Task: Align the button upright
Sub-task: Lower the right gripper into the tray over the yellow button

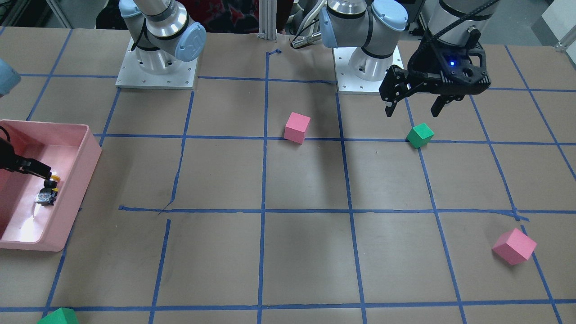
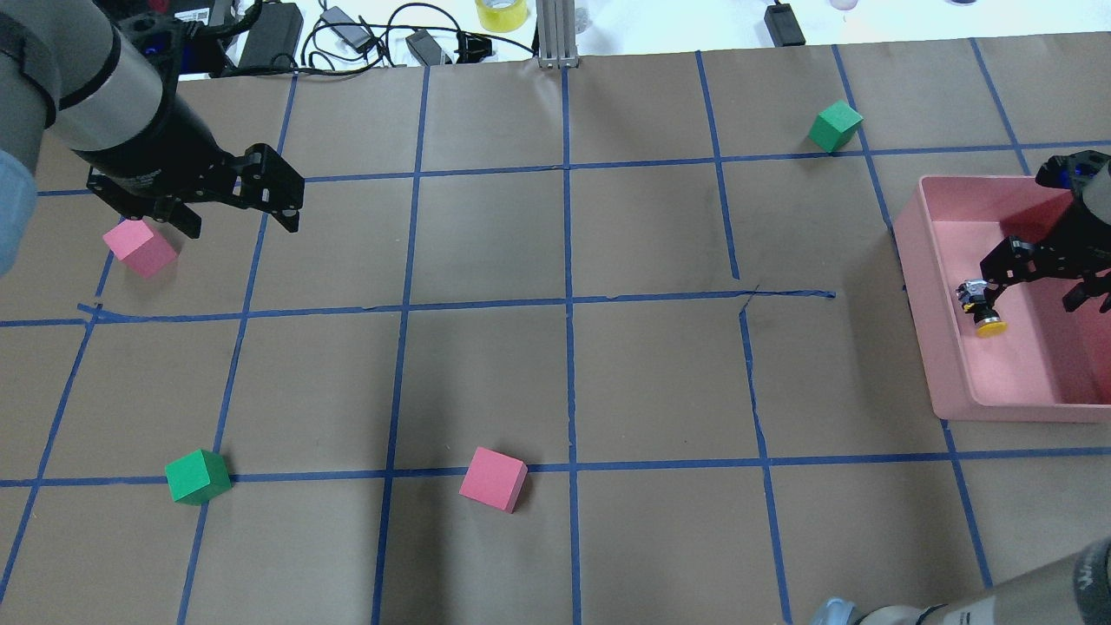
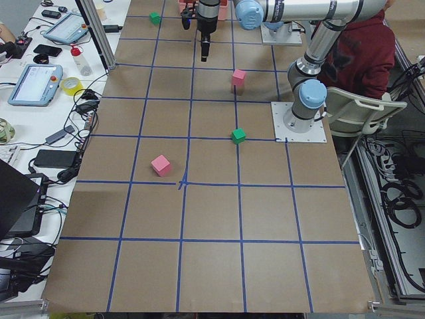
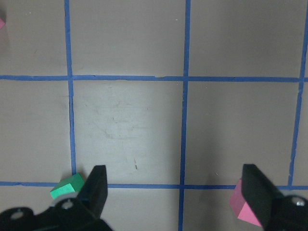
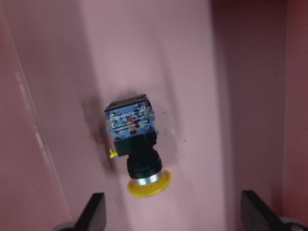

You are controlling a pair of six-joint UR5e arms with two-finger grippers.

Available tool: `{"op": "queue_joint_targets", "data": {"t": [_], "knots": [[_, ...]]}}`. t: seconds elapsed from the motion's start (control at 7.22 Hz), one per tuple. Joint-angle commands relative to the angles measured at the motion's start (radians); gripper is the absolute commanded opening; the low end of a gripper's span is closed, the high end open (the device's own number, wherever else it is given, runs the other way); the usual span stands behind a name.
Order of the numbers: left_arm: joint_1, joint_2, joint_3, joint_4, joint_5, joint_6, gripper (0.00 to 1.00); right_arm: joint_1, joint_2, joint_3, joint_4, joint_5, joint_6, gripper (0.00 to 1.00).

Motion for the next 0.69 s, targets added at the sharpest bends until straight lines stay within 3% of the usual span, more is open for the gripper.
{"op": "queue_joint_targets", "data": {"t": [0.0, 0.28, 0.55], "knots": [[-0.001, 0.000, 0.000, 0.000, -0.001, 0.000, 1.00, -0.001, 0.051, 0.002, -0.047, -0.014, -0.001, 1.00], [0.000, 0.000, 0.000, 0.000, 0.000, 0.000, 1.00, -0.001, 0.051, 0.028, -0.054, -0.011, -0.001, 0.95], [0.000, 0.000, 0.000, 0.000, 0.000, 0.000, 1.00, -0.001, 0.051, 0.021, -0.056, 0.001, 0.001, 0.28]]}}
